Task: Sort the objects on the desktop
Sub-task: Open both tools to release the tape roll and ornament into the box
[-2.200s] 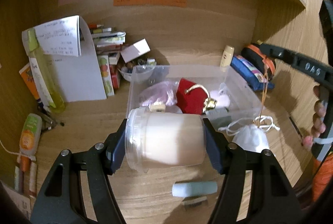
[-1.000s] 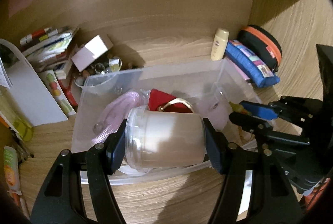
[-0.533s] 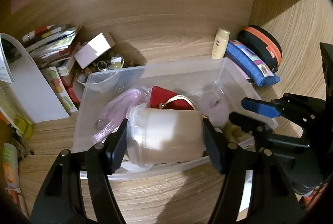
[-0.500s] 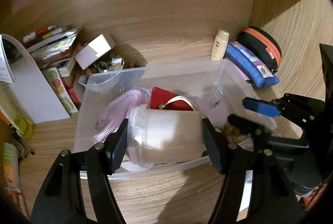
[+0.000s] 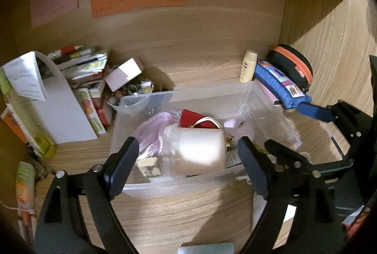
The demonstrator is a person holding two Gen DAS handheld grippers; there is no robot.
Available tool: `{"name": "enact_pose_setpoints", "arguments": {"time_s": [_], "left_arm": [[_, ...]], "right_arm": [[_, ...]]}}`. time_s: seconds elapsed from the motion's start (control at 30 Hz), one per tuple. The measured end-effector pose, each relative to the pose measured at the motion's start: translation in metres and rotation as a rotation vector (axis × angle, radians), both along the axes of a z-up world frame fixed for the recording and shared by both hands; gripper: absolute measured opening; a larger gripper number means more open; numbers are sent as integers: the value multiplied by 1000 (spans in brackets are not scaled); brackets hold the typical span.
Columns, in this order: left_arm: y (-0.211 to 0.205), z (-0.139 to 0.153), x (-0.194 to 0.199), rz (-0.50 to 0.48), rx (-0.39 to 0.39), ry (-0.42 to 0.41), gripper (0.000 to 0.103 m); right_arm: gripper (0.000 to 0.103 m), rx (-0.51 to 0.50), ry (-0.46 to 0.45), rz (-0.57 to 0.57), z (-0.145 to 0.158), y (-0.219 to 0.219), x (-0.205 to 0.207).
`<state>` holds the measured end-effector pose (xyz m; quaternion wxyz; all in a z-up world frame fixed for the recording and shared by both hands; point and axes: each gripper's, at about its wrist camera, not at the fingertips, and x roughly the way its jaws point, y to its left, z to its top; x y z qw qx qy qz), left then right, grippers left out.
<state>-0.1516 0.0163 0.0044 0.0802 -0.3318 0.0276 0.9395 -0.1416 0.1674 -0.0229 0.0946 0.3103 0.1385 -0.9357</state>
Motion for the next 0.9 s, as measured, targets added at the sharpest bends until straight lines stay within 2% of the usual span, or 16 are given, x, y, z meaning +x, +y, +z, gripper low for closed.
{"name": "enact_pose_setpoints", "arguments": {"time_s": [0.07, 0.2, 0.5, 0.7, 0.9], "left_arm": [[-1, 3, 9, 10, -16, 19, 95], [-4, 8, 25, 28, -25, 40, 97], [-26, 12, 56, 74, 47, 37, 102], [-35, -6, 69, 91, 61, -12, 102], [-32, -33, 78, 96, 54, -80, 102]], "right_arm": [[82, -7, 19, -19, 5, 3, 6], [82, -17, 37, -41, 14, 9, 19], [83, -90, 38, -65, 26, 26, 51], [83, -91, 17, -74, 14, 30, 69], [84, -94, -46, -72, -15, 27, 76]]}}
